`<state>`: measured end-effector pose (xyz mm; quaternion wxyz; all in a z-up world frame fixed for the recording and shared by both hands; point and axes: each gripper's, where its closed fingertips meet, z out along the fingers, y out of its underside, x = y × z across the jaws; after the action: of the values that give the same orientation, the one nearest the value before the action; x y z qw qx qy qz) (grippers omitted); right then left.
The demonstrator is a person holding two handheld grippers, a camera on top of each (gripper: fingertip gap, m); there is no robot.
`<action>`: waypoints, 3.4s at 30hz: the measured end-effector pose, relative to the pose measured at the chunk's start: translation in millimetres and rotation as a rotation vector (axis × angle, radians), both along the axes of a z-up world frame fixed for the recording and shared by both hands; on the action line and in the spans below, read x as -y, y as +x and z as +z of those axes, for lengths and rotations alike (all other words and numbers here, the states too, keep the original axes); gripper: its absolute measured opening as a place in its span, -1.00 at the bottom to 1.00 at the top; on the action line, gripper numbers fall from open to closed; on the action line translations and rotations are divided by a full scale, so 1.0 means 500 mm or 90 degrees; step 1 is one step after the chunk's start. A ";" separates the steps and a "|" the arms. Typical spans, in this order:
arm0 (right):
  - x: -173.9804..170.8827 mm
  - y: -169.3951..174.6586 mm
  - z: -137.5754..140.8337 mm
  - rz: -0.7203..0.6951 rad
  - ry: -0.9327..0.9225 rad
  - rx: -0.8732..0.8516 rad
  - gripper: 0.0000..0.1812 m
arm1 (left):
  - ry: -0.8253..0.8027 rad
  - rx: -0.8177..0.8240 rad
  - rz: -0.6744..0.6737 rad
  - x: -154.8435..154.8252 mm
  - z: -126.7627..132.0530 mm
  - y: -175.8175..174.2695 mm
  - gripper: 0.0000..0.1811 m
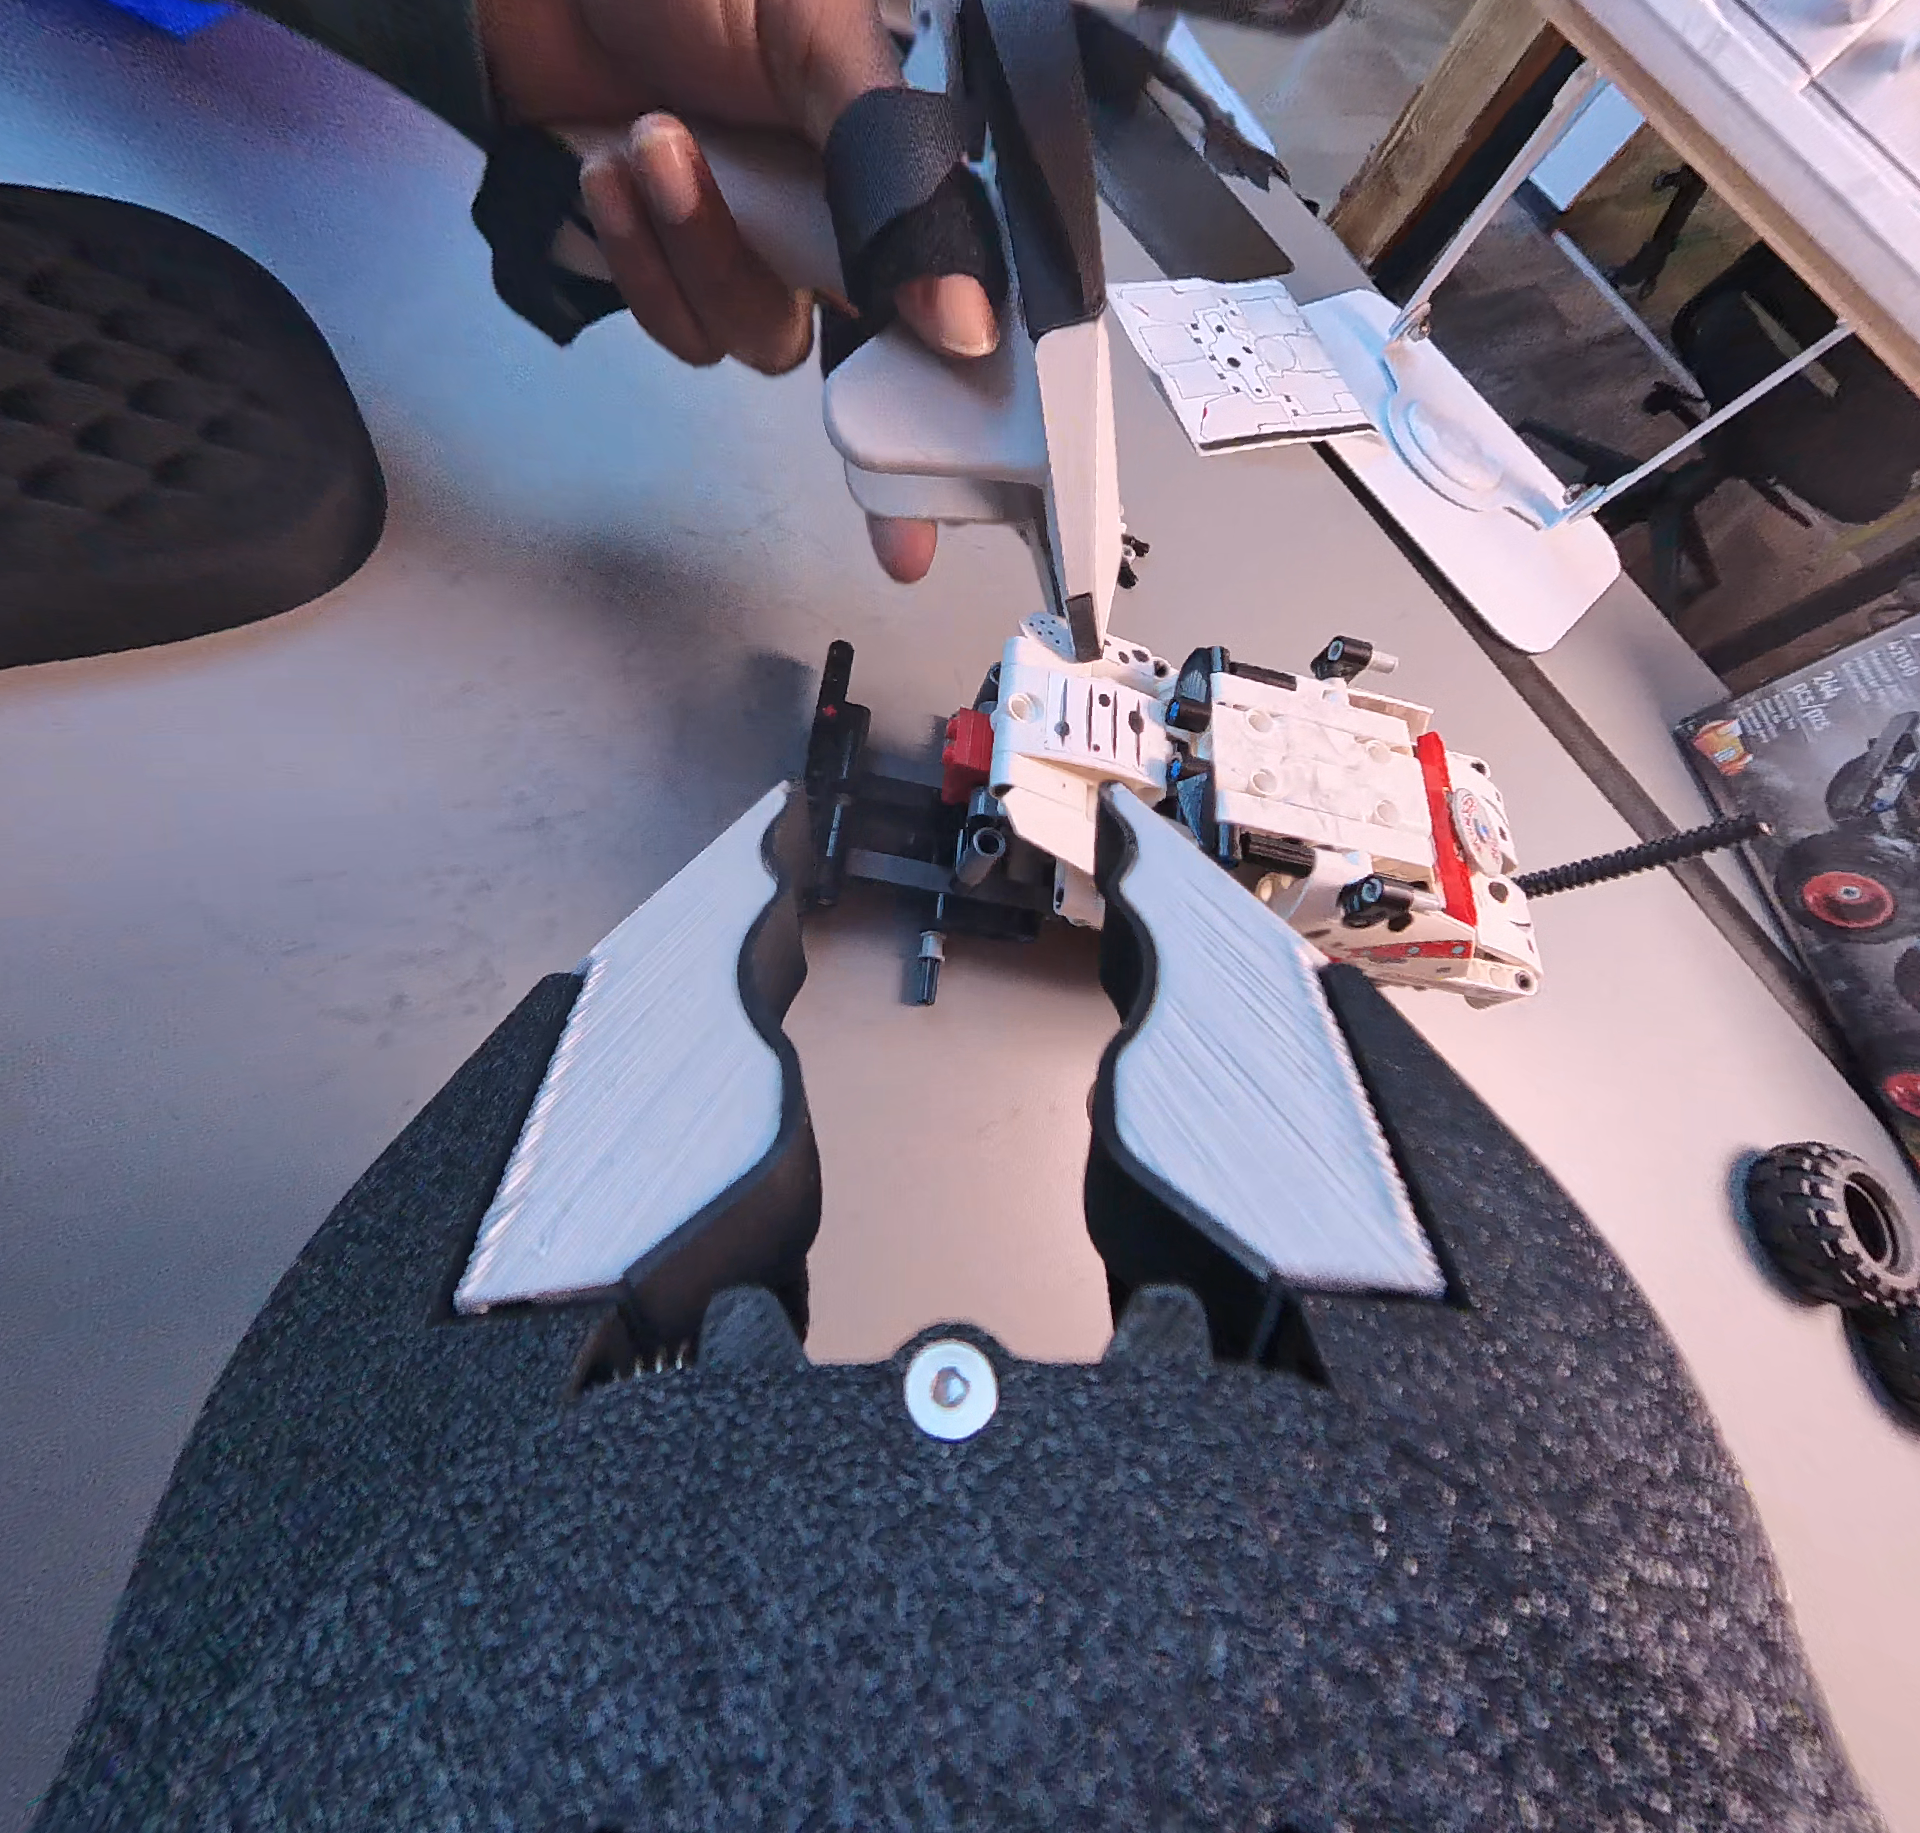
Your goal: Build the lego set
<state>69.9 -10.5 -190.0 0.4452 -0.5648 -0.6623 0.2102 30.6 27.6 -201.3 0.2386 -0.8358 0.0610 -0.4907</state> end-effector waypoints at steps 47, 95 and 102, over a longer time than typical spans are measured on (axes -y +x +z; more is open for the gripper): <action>-0.034 0.037 0.044 -0.020 -0.039 -0.135 -0.35 | 0.375 -0.351 0.162 0.044 0.021 0.009 0.12; -0.075 -0.087 0.075 0.026 0.156 0.001 -0.94 | 0.119 0.029 0.038 0.032 -0.014 0.017 -0.59; -0.098 -0.063 0.071 0.011 0.084 -0.033 -0.81 | 0.125 0.031 0.038 0.032 -0.010 0.004 -0.60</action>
<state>38.6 38.3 -154.3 0.4967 -0.5227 -0.6679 0.1843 32.4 11.4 -206.4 0.3350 -0.7975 0.0782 -0.4956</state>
